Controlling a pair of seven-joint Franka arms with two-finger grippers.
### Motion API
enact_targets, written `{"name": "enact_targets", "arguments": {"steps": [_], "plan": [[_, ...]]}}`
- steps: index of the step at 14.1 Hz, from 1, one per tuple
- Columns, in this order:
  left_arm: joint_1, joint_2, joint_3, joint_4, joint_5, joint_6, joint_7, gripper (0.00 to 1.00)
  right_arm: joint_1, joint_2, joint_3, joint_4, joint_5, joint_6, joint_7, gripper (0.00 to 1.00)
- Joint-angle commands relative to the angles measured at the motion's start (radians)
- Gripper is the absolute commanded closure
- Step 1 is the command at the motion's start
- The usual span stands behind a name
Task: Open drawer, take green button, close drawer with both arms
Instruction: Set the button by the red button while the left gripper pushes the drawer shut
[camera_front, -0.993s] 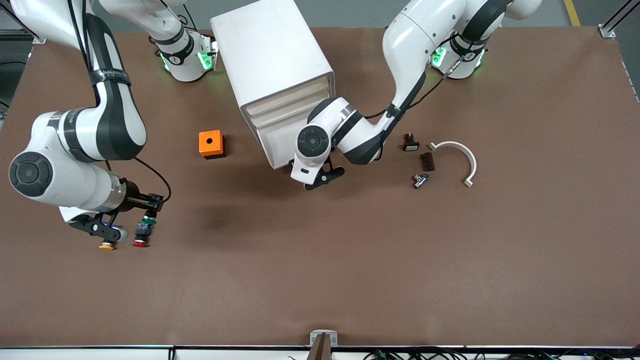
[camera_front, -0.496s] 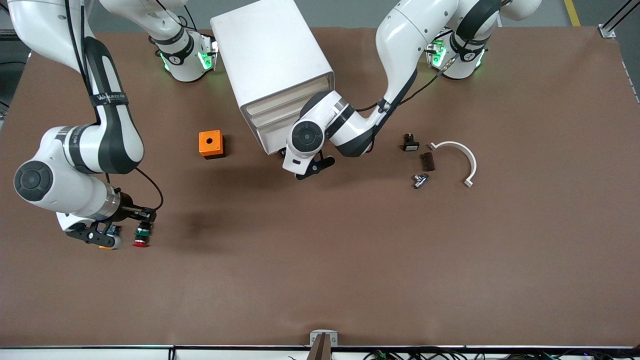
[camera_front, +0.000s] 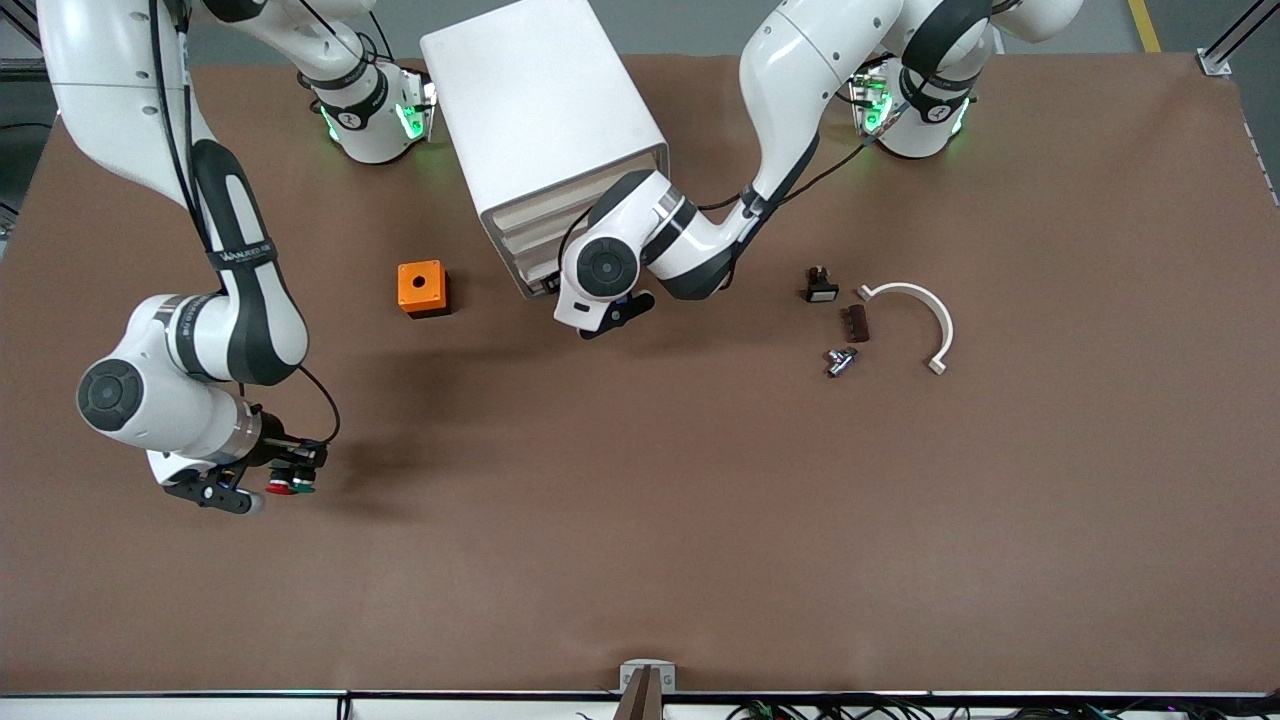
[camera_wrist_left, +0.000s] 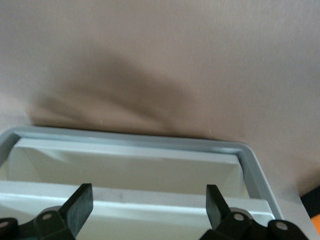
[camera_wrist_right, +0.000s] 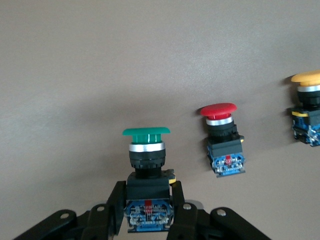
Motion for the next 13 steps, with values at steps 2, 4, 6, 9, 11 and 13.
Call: {"name": "enact_targets", "arguments": {"steps": [2, 4, 6, 9, 11, 13], "plan": [[-0.014, -0.005, 0.005, -0.009, -0.045, 0.003, 0.011, 0.01, -0.017, 0.038, 0.019, 0.002, 0.025, 0.054, -0.025, 0.98], [-0.014, -0.005, 0.005, -0.015, -0.046, 0.003, 0.010, 0.01, -0.013, 0.047, 0.019, -0.006, 0.025, 0.062, -0.026, 0.98], [-0.021, -0.005, 0.005, -0.020, -0.046, 0.003, 0.010, 0.01, -0.007, 0.047, 0.021, -0.034, 0.025, 0.096, -0.055, 0.98], [-0.022, -0.005, 0.005, -0.022, -0.129, 0.003, 0.010, 0.01, -0.002, 0.046, 0.022, -0.073, 0.025, 0.136, -0.086, 0.98], [-0.021, -0.006, 0.006, -0.023, -0.132, 0.003, 0.010, 0.01, 0.009, 0.038, 0.028, -0.109, 0.027, 0.175, -0.086, 0.97], [-0.011, -0.012, 0.006, -0.022, -0.131, 0.003, 0.010, 0.01, 0.012, 0.037, 0.038, -0.124, 0.027, 0.212, -0.088, 0.96]]}}
